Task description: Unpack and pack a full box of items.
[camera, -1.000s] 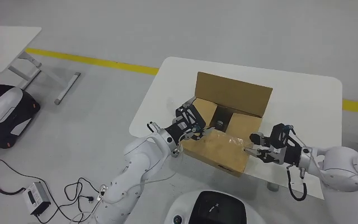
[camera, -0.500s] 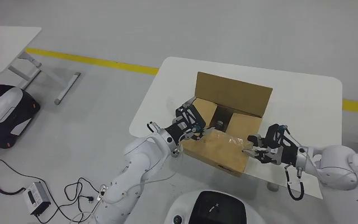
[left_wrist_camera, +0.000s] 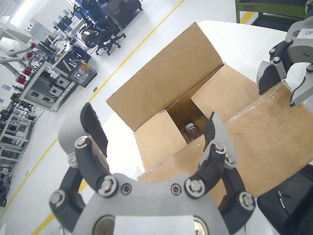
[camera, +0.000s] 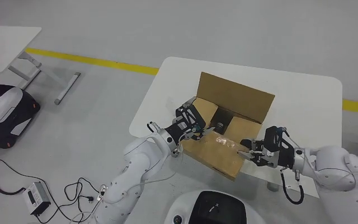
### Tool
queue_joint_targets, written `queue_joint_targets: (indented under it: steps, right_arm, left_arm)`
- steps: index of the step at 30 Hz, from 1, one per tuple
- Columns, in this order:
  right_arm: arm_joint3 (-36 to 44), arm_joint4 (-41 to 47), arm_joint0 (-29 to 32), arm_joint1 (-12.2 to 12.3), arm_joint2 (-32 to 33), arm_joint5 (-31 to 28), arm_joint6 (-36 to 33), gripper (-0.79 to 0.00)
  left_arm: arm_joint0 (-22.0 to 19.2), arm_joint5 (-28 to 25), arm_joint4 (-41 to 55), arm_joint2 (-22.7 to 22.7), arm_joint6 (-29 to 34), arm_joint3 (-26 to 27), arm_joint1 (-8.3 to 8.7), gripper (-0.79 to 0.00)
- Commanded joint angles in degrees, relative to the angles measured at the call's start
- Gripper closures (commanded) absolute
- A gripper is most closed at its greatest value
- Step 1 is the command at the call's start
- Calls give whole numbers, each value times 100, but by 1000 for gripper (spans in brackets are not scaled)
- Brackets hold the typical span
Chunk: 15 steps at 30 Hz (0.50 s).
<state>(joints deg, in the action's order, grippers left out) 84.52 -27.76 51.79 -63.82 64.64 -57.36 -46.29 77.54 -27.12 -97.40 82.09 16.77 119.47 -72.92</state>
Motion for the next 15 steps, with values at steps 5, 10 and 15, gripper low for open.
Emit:
queue_joint_targets:
  steps: [5,10,15]
  right_arm:
    - [94,273,44,54,-104,29,-45,-237]
    - [61,369,35,84,-255,130,-132,-277]
    - [-118,526,-41,90,-458,198,-188,-296]
  left_arm:
    - [0,0,0,0,0,0,0,-785]
    - [0,0,0,0,0,0,0,-785]
    - [0,0,0,0,0,0,0,-785]
